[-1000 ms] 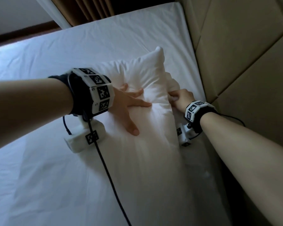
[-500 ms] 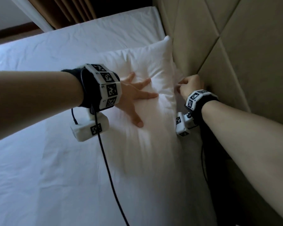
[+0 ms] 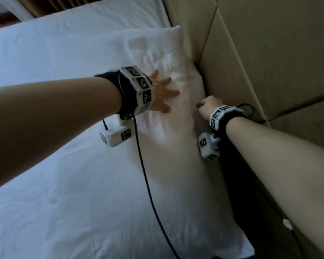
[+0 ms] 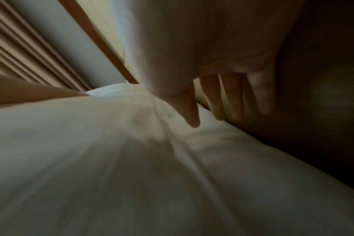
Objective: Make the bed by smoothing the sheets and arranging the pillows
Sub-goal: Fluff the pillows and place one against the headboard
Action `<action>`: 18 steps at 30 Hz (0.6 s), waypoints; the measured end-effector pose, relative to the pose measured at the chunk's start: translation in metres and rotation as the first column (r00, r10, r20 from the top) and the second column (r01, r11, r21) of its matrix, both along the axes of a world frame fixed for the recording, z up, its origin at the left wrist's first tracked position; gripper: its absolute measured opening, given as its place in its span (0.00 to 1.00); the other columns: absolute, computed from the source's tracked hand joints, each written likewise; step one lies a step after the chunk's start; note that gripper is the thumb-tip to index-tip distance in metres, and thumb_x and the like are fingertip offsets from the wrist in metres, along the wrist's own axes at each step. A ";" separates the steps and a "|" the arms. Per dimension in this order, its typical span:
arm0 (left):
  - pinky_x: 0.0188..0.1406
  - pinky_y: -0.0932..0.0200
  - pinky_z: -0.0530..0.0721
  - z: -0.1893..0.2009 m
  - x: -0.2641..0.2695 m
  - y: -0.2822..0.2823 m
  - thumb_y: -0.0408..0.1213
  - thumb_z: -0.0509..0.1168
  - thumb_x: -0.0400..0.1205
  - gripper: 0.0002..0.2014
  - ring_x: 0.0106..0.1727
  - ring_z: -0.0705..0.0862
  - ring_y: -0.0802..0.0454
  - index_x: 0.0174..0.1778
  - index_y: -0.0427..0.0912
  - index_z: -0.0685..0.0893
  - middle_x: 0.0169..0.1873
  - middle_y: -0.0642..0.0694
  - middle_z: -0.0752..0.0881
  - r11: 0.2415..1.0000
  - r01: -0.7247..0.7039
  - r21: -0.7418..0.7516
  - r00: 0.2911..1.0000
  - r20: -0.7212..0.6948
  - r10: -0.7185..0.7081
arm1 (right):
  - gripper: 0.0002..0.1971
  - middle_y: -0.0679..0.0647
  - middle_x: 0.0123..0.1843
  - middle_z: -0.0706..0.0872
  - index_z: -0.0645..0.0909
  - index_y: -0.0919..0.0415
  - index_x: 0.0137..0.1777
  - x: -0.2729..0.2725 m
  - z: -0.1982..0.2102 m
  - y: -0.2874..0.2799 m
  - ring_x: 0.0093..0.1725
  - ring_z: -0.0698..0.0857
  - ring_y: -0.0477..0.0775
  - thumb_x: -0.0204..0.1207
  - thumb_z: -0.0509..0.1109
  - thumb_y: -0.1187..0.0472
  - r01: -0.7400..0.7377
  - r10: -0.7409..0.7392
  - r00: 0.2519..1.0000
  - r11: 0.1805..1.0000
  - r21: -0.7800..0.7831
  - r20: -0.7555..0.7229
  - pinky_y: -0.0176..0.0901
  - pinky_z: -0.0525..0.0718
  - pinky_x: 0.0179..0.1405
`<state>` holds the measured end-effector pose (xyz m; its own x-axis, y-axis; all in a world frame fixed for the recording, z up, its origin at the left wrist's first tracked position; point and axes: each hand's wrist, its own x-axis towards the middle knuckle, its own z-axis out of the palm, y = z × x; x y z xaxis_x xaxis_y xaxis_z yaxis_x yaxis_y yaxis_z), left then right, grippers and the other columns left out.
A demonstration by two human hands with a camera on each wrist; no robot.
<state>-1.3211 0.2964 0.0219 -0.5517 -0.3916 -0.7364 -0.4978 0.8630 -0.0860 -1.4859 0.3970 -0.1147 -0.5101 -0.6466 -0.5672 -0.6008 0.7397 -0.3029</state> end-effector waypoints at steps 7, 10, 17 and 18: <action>0.73 0.17 0.39 0.003 0.055 0.116 0.78 0.52 0.73 0.46 0.85 0.36 0.42 0.84 0.65 0.43 0.85 0.53 0.38 0.987 0.160 0.034 0.987 -0.032 -0.159 | 0.22 0.58 0.71 0.82 0.79 0.49 0.73 0.051 -0.003 0.164 0.67 0.81 0.66 0.79 0.65 0.59 0.168 -0.175 0.979 0.983 0.078 0.100 0.47 0.79 0.65; 0.73 0.18 0.39 -0.002 0.081 0.173 0.79 0.53 0.71 0.52 0.85 0.36 0.42 0.85 0.59 0.39 0.85 0.48 0.37 0.961 0.276 0.015 0.955 -0.115 -0.273 | 0.29 0.60 0.73 0.80 0.67 0.43 0.81 0.078 -0.004 0.256 0.68 0.79 0.68 0.79 0.66 0.53 0.160 -0.182 0.968 0.977 0.138 0.170 0.49 0.78 0.65; 0.66 0.12 0.34 -0.038 0.145 0.319 0.71 0.61 0.74 0.49 0.83 0.33 0.34 0.85 0.63 0.41 0.85 0.45 0.33 0.763 0.634 -0.124 0.746 -0.160 -0.646 | 0.32 0.59 0.71 0.79 0.63 0.44 0.81 0.151 -0.052 0.397 0.66 0.80 0.63 0.79 0.61 0.37 0.230 -0.242 0.962 0.968 0.103 0.125 0.51 0.77 0.65; 0.64 0.10 0.34 -0.048 0.153 0.336 0.69 0.62 0.75 0.48 0.83 0.32 0.32 0.85 0.63 0.41 0.84 0.45 0.32 0.741 0.649 -0.169 0.731 -0.131 -0.670 | 0.32 0.61 0.72 0.77 0.63 0.48 0.81 0.164 -0.066 0.409 0.68 0.79 0.63 0.79 0.61 0.39 0.222 -0.231 0.966 0.971 0.088 0.118 0.51 0.76 0.67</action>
